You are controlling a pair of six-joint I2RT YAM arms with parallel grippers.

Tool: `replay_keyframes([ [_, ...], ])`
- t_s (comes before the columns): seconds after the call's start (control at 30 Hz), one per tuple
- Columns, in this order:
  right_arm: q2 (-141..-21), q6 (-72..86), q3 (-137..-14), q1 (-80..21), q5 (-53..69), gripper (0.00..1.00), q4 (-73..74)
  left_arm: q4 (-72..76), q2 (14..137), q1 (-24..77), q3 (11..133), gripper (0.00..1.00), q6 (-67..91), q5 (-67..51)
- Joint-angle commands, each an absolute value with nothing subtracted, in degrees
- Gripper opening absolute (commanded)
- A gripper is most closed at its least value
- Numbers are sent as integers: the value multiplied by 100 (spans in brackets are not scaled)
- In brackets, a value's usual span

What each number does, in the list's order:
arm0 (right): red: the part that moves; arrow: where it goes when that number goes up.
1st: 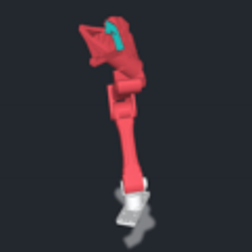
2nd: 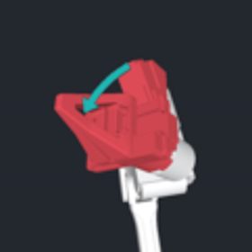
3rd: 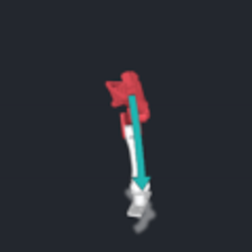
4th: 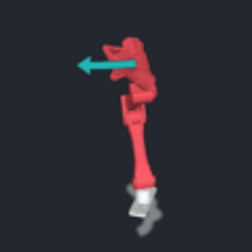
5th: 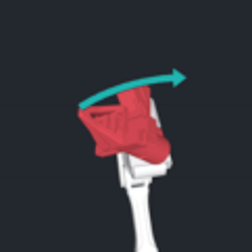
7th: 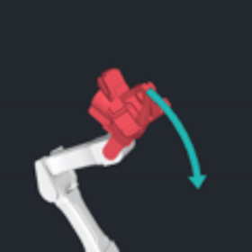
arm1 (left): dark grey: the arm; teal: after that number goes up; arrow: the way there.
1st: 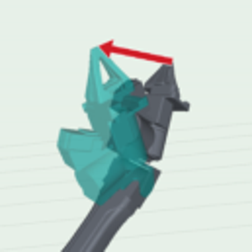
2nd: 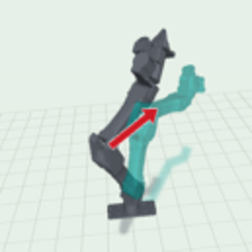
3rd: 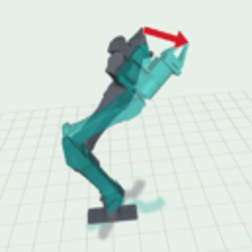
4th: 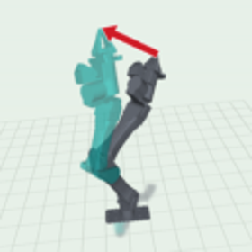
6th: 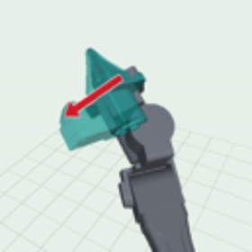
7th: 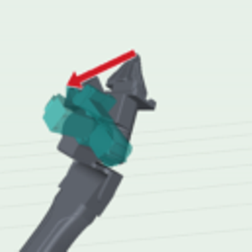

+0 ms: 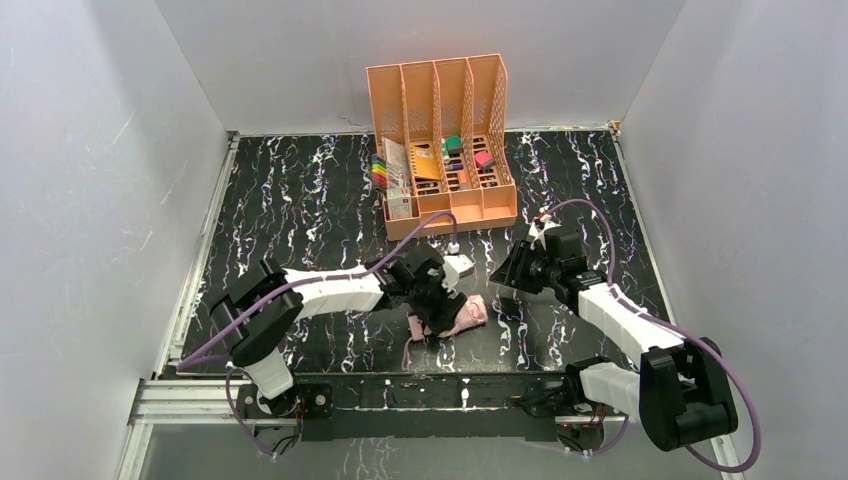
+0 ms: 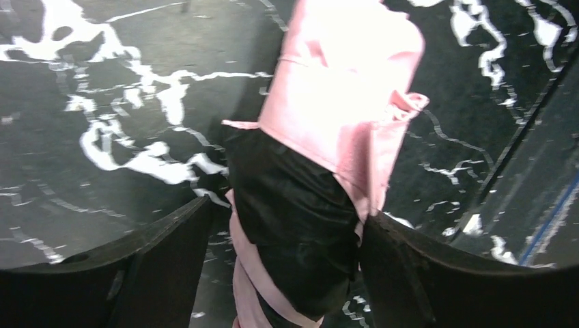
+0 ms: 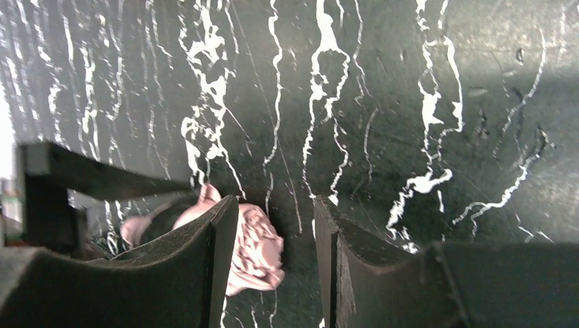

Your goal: Put away the umbrella

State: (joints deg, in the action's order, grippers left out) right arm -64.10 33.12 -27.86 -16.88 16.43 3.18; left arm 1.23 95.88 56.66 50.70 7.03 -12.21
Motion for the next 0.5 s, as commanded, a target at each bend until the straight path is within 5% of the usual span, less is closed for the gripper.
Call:
replay_keyframes([
  [0.0, -6274, 2832, -3141, -1657, 1427, 54, 1010, -1160, 9659, 5234, 5523, 78, -416, -1370],
  [0.47, -6644, 2434, -3543, -1658, 1522, 54, 1346, -1478, 7902, 4845, 5215, 83, 374, -992],
])
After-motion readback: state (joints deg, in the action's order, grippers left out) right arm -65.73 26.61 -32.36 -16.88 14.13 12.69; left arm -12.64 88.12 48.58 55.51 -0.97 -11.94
